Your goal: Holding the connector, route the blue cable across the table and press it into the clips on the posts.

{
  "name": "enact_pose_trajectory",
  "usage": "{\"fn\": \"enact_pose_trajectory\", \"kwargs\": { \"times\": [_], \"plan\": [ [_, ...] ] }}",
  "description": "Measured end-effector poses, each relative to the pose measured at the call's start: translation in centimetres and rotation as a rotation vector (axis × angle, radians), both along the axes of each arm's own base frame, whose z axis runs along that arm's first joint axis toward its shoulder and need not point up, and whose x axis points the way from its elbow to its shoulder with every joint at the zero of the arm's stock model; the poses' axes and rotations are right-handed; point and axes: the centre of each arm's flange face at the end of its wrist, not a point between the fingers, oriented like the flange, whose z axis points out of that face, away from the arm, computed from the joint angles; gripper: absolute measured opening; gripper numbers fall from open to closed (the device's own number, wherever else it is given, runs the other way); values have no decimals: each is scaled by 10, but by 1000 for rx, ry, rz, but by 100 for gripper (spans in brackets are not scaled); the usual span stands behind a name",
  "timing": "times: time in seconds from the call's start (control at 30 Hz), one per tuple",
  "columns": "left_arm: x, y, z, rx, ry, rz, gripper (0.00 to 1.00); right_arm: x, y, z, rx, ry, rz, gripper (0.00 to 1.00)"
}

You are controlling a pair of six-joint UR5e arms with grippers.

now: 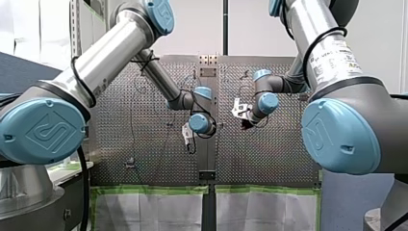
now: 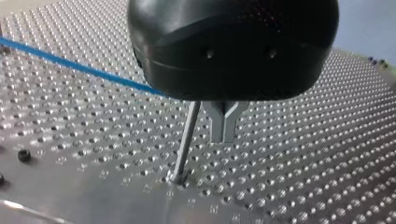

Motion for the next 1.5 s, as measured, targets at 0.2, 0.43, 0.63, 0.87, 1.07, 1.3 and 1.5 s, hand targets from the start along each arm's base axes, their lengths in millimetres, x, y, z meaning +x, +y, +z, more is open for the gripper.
{"fn": "enact_pose_trajectory", "kwargs": {
  "times": [0.2, 0.43, 0.63, 0.87, 1.07, 1.3, 1.5],
  "plan": [
    [23, 6, 15, -8, -11, 12, 0, -9, -14, 2, -13, -20, -18, 0],
    [43, 9, 37, -17, -31, 23, 0, -16, -33, 10, -31, -44, -24, 0],
    [51, 6, 50, -17, -44, 23, 17, -18, -47, 8, -36, -56, -15, 0],
    [45, 3, 49, 5, -17, 14, 100, -24, -57, 11, -45, -63, -19, 0],
    [37, 1, 47, 52, 20, 6, 100, -29, -61, 12, -46, -64, -27, 0],
    [20, -4, 54, 128, 47, 10, 100, -34, -63, 12, -42, -62, -35, 0],
    [-7, -5, 66, 179, 75, 17, 100, -39, -65, 11, -39, -59, -42, 0]
  ]
}}
